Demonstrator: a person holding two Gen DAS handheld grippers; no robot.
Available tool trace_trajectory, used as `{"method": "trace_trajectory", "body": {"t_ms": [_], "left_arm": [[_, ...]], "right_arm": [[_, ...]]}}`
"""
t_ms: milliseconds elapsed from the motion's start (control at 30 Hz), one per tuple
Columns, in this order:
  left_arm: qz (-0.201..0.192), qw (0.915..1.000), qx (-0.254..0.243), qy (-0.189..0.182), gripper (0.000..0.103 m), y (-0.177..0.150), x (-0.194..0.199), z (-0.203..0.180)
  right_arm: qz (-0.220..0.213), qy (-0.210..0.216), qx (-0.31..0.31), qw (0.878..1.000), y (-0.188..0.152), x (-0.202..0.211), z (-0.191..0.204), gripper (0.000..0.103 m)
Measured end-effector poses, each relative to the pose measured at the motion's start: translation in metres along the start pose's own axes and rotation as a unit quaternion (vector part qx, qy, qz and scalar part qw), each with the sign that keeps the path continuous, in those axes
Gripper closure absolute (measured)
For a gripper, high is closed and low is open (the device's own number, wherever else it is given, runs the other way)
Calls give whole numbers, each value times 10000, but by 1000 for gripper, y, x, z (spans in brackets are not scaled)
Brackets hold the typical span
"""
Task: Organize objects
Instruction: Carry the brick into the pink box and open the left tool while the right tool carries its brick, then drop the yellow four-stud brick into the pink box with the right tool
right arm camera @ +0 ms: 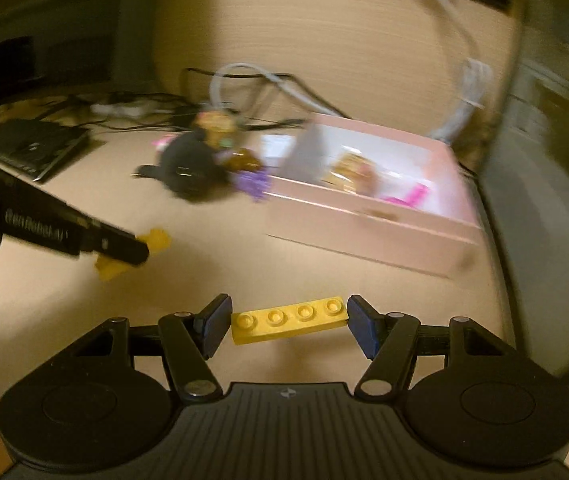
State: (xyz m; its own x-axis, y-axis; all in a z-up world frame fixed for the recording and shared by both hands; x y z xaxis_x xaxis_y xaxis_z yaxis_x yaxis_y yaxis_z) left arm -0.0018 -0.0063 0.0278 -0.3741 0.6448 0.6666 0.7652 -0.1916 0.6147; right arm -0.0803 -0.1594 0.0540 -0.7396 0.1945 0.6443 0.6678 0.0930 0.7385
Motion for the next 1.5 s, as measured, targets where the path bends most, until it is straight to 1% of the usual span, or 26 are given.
{"method": "trace_trajectory", "body": {"t_ms": [133, 267, 400, 533, 567, 600, 633, 700, 733, 800, 900, 967, 1067, 1167, 1233, 1333, 1367, 1433, 1500], "left_arm": [[-98, 9997, -211, -124, 86, 32, -20, -20], [-375, 9981, -460, -137, 86, 69, -33, -36], [-611, 9962, -605, -148, 86, 104, -52, -47], [-670, 9942, -794, -272, 86, 134, -85, -58], [-582, 9944, -850, -228, 85, 137, -95, -59], [-454, 9949, -898, -110, 85, 140, -107, -57], [-417, 9951, -896, 46, 85, 142, -117, -54], [-555, 9955, -736, 227, 84, 142, -123, -44], [-636, 9960, -576, 239, 83, 142, -122, -39], [-812, 9963, -257, 106, 82, 136, -109, -27], [-1024, 9946, -130, 84, 82, 119, -81, -16], [-1034, 9943, -112, 228, 82, 99, -63, -6], [-849, 9949, 52, 538, 82, 61, -41, 13], [-687, 9932, 462, 813, 82, 26, -19, 36], [-646, 9905, 729, 973, 82, 8, -4, 49], [-662, 9869, 984, 1095, 82, -5, 12, 65], [-669, 9862, 1020, 1119, 82, -8, 16, 69], [-656, 9851, 1091, 1156, 82, -13, 23, 76], [-641, 9836, 1188, 1194, 82, -16, 28, 84]], "right_arm": [[1, -283, -332, 9990, -9, 6, -31, 39], [-105, -466, -574, 9972, -12, 13, -55, 39], [-209, -527, -767, 9954, -13, 14, -69, 39], [-197, -486, -900, 9946, -17, 12, -76, 39], [-210, -479, -913, 9945, -17, 13, -76, 39], [-231, -461, -931, 9943, -16, 13, -76, 39], [-252, -436, -945, 9943, -16, 15, -75, 39], [-307, -390, -949, 9942, -14, 16, -75, 39], [-330, -368, -946, 9943, -12, 16, -75, 39], [-329, -320, -970, 9942, -10, 14, -76, 39], [-274, -191, -1035, 9941, -3, 5, -77, 39], [-285, -72, -1113, 9933, 10, -3, -77, 39], [-475, 56, -1199, 9916, 44, -21, -77, 39], [-611, 41, -1284, 9898, 86, -49, -82, 39], [-644, -29, -1392, 9882, 113, -71, -82, 39], [-624, -310, -1533, 9857, 150, -110, -85, 39], [-544, -363, -1542, 9859, 159, -124, -86, 38], [-301, -456, -1571, 9861, 166, -148, -86, 23], [-133, -481, -1547, 9867, 164, -158, -81, 23]]}}
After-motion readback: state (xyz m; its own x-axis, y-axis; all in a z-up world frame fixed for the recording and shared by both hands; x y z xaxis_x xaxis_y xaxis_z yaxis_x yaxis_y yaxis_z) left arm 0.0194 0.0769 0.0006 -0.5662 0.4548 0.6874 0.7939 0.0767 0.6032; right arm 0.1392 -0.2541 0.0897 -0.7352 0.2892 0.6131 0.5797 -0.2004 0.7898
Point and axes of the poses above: each gripper's, at about its wrist camera, not at the fingertips, and x roughly against the way its jaws point, z to its left, y to its top, the point moved 5 cm from there along -x, roughly the way its jaws point, and after that the axes turned 12 degrees about -y, right-handed, at the moved point
